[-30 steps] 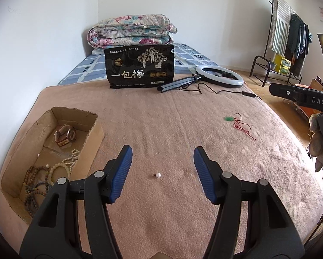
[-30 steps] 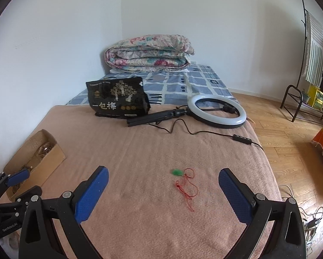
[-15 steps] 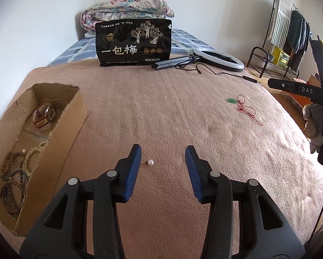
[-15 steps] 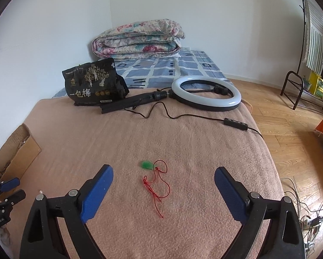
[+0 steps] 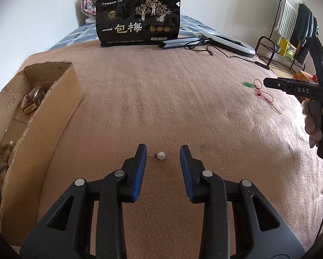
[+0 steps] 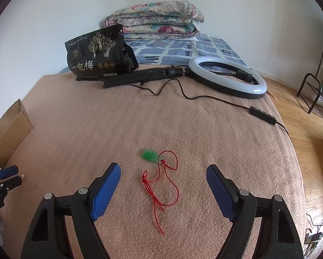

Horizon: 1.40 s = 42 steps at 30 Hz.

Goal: Organize jewelry
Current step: 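Grasp the second pearl earring with the left gripper while the right grasps the green jade pendant, then carry the pearl earring and jade pendant on red string over the box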

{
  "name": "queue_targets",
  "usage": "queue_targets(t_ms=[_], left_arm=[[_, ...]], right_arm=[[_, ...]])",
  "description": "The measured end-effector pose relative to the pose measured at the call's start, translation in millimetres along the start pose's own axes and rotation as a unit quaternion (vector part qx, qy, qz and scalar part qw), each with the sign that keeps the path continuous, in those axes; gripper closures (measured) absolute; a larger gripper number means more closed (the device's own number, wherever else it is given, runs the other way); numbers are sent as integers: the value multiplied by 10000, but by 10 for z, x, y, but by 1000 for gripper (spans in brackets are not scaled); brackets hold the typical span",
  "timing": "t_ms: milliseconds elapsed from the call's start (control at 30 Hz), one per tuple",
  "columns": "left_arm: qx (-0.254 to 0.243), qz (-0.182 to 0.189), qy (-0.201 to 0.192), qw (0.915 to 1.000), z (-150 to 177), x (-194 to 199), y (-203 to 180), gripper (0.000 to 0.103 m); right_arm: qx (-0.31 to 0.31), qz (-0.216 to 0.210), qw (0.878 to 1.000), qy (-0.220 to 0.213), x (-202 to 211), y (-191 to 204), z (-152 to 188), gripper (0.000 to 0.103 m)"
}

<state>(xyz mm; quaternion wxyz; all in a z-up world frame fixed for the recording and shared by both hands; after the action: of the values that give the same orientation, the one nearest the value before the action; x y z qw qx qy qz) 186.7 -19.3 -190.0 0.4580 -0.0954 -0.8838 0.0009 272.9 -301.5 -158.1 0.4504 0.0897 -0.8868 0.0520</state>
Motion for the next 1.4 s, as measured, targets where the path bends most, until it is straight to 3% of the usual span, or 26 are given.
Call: queue_targets(t_ms=[133, 233, 533, 733, 967, 1067, 1400], left_arm=[[68, 31, 76, 9999, 9, -67, 32, 71], [15, 6, 132, 9999, 36, -114, 22, 80], [4, 43, 90, 10000, 59, -138, 26, 84], [-17, 40, 76, 10000, 59, -143, 27, 86], [-23, 33, 76, 10000, 61, -142, 25, 86], [-31, 21, 70, 10000, 59, -137, 25, 86], [-25, 10, 42, 10000, 56, -98, 13, 86]], right_arm=[[62, -16, 9999, 80, -125, 40, -13, 20], [95, 29, 9998, 153, -218, 54, -35, 20], [-81, 28, 9993, 357, -475, 37, -148, 20], [-52, 109, 9988, 480, -583, 81, -153, 34], [-63, 35, 9989, 458, -561, 66, -140, 68], [12, 12, 9988, 485, -548, 92, -134, 73], [-33, -38, 9991, 419, -408, 109, -120, 74]])
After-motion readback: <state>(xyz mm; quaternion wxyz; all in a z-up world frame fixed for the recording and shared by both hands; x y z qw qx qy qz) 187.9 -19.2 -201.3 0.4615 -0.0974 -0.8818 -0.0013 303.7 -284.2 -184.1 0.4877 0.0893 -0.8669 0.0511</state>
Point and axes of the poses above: each gripper's, at about its wrist camera, not at the fingertips, and x roughly against the way its jaws point, y to its left, z to its underside, the point moved 1 cm from there along -x, roughly the way its jaws point, and after that the axes turned 4 degrees about y, right-handed, at the moved point
